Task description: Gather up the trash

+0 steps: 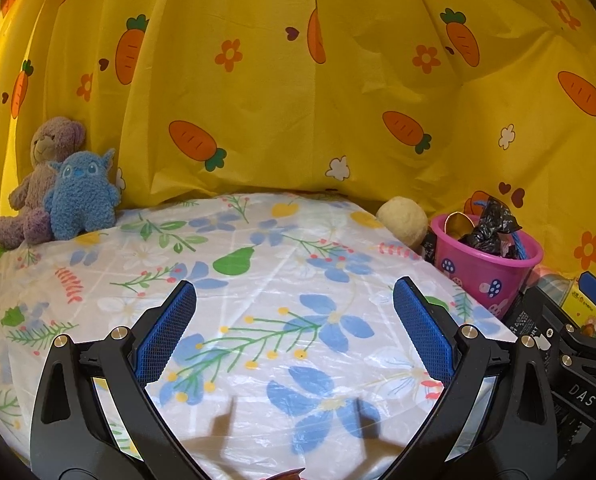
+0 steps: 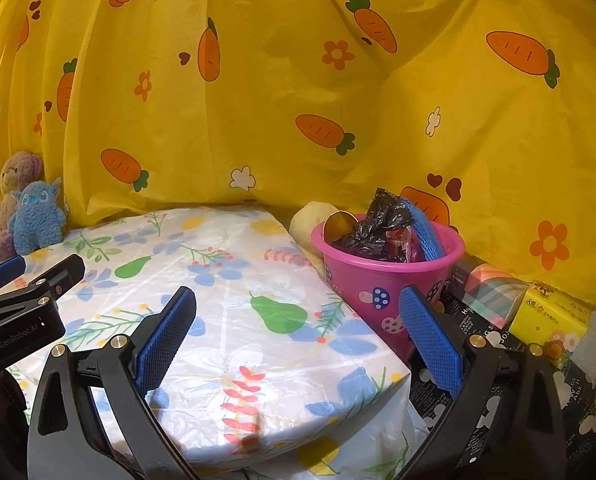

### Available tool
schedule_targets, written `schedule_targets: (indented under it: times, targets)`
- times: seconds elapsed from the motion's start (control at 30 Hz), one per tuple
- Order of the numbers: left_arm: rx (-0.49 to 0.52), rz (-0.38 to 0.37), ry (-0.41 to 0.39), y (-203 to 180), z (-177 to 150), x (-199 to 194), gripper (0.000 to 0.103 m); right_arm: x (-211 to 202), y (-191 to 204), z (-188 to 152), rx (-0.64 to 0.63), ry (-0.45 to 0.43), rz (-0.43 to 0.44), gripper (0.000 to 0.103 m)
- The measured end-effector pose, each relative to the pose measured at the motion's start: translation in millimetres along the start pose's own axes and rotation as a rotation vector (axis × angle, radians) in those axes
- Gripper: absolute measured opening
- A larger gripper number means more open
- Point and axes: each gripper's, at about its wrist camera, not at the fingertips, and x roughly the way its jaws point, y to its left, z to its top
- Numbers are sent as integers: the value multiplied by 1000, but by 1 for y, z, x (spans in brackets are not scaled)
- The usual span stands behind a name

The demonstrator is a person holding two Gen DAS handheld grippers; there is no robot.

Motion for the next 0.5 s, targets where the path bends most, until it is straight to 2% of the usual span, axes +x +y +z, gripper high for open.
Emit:
schedule_targets:
  times: [0.5]
  targets:
    - [4,-3,-5,-3,1,0,97,1,1,-1,0,0,2,97]
